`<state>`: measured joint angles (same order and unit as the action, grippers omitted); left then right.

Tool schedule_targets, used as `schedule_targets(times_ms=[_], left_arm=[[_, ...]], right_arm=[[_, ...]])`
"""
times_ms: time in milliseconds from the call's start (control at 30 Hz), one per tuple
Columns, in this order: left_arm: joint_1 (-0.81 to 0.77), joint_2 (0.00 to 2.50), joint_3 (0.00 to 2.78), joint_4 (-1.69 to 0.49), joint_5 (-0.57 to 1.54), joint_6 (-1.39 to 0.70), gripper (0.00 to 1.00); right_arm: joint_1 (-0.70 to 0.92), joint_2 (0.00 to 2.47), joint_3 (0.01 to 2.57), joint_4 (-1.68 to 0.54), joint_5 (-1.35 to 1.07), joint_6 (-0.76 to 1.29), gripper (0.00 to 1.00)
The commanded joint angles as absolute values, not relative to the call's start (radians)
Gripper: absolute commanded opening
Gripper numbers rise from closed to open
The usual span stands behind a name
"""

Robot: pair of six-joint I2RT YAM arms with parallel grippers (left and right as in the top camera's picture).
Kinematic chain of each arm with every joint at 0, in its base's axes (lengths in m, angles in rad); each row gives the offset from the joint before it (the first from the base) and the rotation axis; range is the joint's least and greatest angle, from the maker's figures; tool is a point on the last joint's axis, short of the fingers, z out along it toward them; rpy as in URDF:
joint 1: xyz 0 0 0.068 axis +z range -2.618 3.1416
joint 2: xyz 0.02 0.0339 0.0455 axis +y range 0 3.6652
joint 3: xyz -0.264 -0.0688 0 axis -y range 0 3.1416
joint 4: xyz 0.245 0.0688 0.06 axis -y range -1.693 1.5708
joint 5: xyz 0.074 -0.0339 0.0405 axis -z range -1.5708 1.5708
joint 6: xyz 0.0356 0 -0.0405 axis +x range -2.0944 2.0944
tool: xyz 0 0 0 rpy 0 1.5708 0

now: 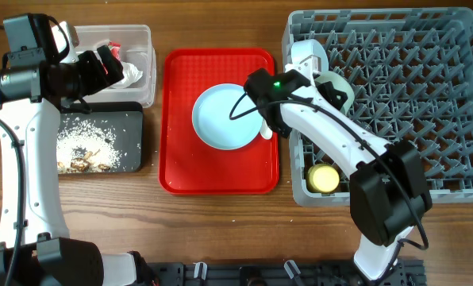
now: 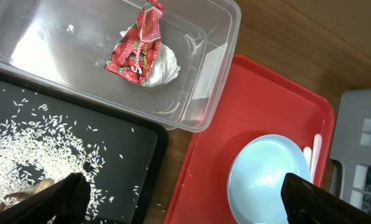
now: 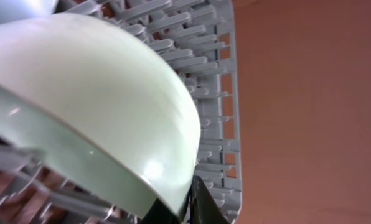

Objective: Sort waste into correct bins and load items into the dishwasher rack
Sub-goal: 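Move the right gripper to the light-blue plate and grasp its rim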

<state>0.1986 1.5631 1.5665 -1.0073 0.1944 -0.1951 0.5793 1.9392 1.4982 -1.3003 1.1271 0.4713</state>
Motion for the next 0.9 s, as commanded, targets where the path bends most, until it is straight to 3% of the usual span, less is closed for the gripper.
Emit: schedule_targets(times_ms=[0,100,300,333,367,400,433,467,867], left_arm=[[0.203,1.551,1.578,-1.008,0.189,-0.187,1.0],[0.203,1.551,1.578,-1.008,0.189,-0.187,1.0],[0.203,1.551,1.578,-1.008,0.189,-0.187,1.0],[0.203,1.551,1.578,-1.008,0.189,-0.187,1.0],[0.203,1.551,1.578,-1.008,0.189,-0.187,1.0],[0.203,1.551,1.578,-1.008,0.189,-0.187,1.0],[0.203,1.551,1.578,-1.008,0.189,-0.187,1.0],[0.203,1.551,1.578,-1.008,0.189,-0.187,1.0],[0.203,1.551,1.578,-1.008,0.189,-0.187,1.0]], right_arm=[[0.617,1.945,1.481,-1.29,0.913,0.471,0.17],[0.632,1.945,1.485,-1.282,0.871,0.471,0.32],[0.654,1.945,1.51,-1.19,0.682,0.471,0.42],[0.654,1.945,1.514,-1.18,0.658,0.471,0.49],[0.653,1.945,1.519,-1.17,0.629,0.471,0.66],[0.653,1.945,1.525,-1.162,0.603,0.471,0.75],[0.653,1.943,1.533,-1.156,0.583,0.471,0.95],[0.652,1.939,1.547,-1.153,0.565,0.47,1.0],[0.631,1.852,1.707,-0.995,0.188,0.362,1.0]])
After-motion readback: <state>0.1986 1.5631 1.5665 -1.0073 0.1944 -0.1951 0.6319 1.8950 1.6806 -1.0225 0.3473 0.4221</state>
